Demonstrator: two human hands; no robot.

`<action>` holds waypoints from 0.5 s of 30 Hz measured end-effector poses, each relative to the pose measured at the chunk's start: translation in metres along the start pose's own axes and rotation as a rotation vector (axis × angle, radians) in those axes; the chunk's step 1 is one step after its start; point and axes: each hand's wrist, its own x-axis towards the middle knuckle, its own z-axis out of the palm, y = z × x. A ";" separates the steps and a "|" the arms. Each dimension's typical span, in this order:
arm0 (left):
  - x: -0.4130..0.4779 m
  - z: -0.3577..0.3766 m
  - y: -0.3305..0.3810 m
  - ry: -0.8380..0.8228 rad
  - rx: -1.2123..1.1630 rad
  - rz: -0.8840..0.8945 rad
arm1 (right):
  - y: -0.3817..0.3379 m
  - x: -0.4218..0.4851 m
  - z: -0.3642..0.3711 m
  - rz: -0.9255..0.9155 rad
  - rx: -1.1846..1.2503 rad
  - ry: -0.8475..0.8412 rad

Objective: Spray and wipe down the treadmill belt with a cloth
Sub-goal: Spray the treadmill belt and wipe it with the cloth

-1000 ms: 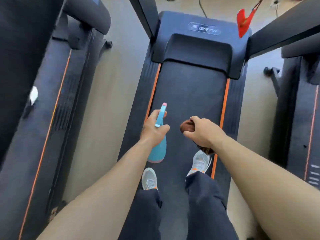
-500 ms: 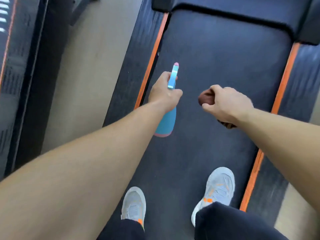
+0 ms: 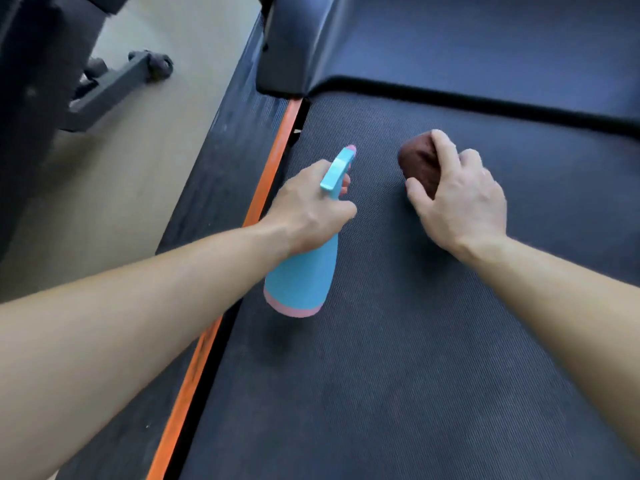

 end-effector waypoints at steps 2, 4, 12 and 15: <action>0.014 -0.003 -0.002 -0.022 -0.057 -0.017 | 0.008 0.010 0.018 -0.006 -0.078 -0.006; 0.025 -0.005 -0.003 -0.062 -0.107 -0.040 | 0.020 0.006 0.036 -0.057 -0.103 0.045; 0.042 -0.019 -0.011 -0.042 -0.270 -0.156 | 0.031 0.003 0.052 -0.151 -0.100 0.192; 0.041 -0.023 -0.012 -0.060 -0.269 -0.154 | 0.031 0.003 0.053 -0.162 -0.093 0.190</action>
